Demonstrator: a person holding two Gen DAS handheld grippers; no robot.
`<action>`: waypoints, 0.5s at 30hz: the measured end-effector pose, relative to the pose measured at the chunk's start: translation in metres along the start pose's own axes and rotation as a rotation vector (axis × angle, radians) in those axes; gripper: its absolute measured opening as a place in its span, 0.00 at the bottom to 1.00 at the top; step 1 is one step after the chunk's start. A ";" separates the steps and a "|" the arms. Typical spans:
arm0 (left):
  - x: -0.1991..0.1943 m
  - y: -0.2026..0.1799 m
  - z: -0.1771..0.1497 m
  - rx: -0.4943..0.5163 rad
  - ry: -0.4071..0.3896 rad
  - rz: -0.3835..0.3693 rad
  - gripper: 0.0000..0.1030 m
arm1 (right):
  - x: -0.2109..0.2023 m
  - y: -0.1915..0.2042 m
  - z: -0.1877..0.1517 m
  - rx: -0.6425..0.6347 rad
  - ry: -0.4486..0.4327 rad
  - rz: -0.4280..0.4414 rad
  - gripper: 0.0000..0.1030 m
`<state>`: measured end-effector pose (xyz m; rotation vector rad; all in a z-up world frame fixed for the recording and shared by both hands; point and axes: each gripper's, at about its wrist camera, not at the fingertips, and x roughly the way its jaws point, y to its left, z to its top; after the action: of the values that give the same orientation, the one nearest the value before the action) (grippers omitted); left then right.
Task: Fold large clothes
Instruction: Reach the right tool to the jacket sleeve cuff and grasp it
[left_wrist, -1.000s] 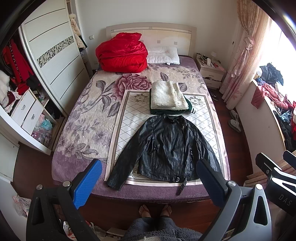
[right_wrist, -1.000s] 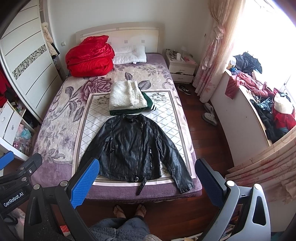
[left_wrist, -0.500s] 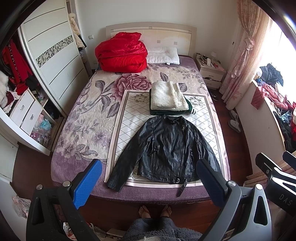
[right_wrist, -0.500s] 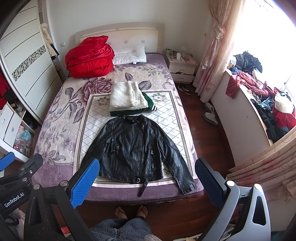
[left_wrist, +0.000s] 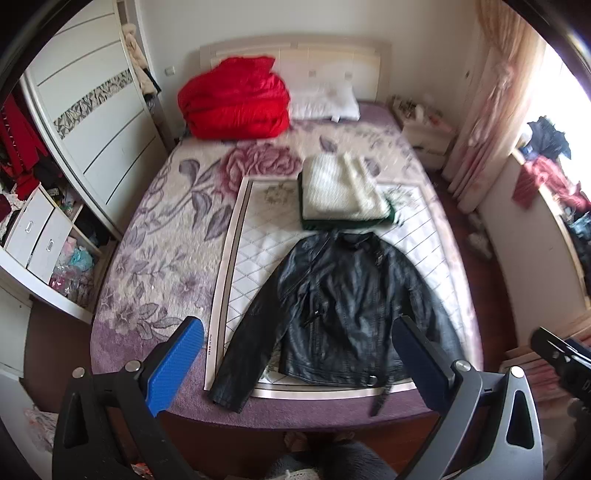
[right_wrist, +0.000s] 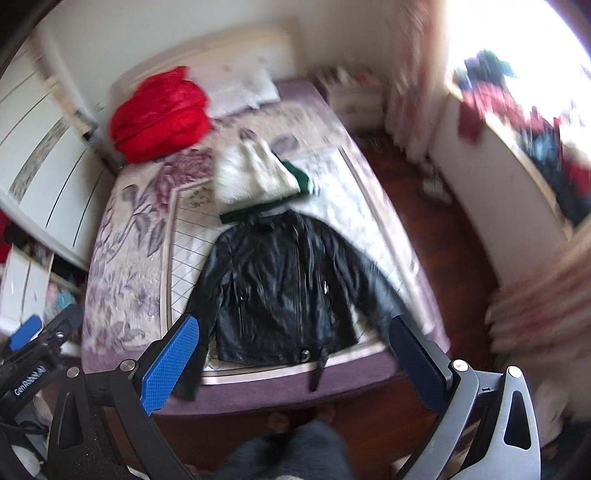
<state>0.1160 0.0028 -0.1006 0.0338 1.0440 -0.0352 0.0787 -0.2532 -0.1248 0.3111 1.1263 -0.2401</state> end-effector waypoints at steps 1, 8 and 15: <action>0.019 -0.003 -0.001 0.003 0.014 -0.005 1.00 | 0.021 -0.014 0.000 0.030 0.019 -0.002 0.86; 0.157 -0.033 -0.020 0.015 0.153 0.045 1.00 | 0.203 -0.139 -0.012 0.265 0.227 -0.082 0.62; 0.302 -0.095 -0.049 -0.042 0.334 0.058 1.00 | 0.378 -0.279 -0.038 0.485 0.337 -0.137 0.76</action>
<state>0.2208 -0.0934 -0.3875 0.0325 1.3765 0.0466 0.1066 -0.5112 -0.5179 0.7255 1.4175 -0.6022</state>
